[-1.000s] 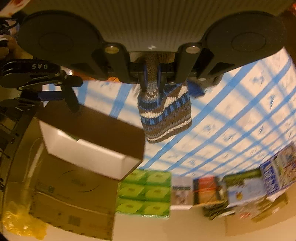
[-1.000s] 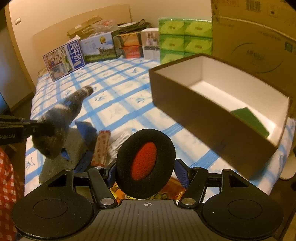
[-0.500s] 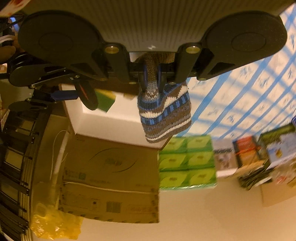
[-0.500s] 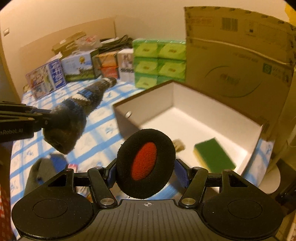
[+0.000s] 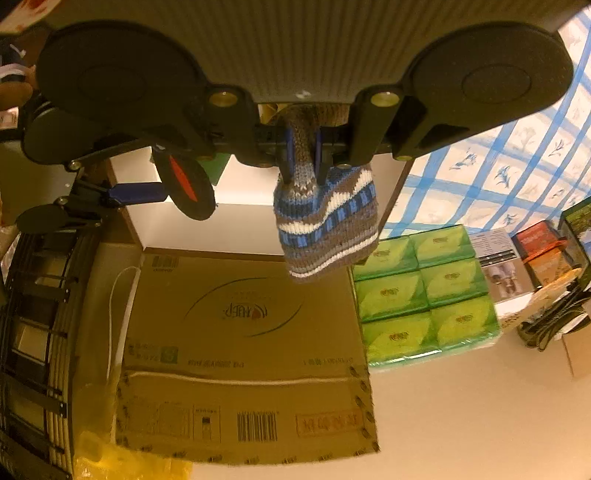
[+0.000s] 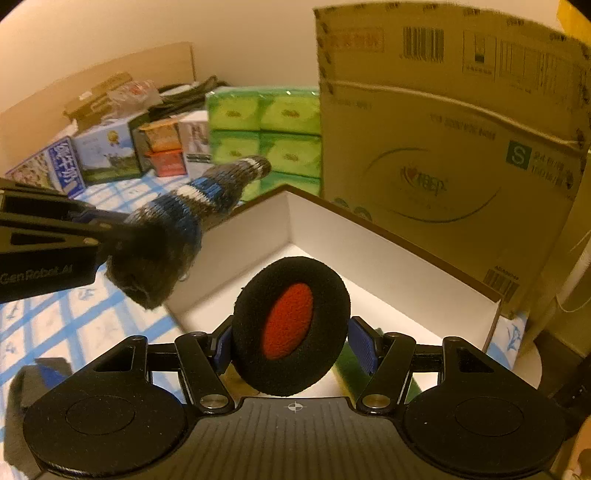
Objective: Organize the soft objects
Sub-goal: 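Carry the knit sock and black pad over the brown box with both tools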
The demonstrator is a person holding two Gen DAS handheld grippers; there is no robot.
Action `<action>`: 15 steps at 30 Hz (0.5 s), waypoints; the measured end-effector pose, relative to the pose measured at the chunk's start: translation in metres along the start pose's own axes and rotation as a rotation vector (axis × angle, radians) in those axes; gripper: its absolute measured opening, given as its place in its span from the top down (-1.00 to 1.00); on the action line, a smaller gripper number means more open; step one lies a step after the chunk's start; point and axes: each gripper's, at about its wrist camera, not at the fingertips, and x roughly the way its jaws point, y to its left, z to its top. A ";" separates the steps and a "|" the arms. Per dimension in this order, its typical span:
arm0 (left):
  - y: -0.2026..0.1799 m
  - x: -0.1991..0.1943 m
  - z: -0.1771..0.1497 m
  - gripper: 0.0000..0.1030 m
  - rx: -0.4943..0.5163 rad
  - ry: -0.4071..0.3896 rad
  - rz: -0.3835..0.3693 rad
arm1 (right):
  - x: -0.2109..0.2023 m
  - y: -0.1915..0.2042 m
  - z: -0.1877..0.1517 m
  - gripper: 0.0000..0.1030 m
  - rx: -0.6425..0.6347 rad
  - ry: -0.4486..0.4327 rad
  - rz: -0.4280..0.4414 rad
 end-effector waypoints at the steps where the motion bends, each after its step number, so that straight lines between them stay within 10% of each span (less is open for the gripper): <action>1: 0.000 0.008 0.002 0.80 0.002 0.009 -0.001 | 0.004 -0.003 0.001 -0.23 0.001 0.004 -0.002; 15: 0.015 0.085 -0.007 0.80 0.028 0.134 0.019 | 0.062 -0.025 0.005 -0.23 0.068 0.098 -0.004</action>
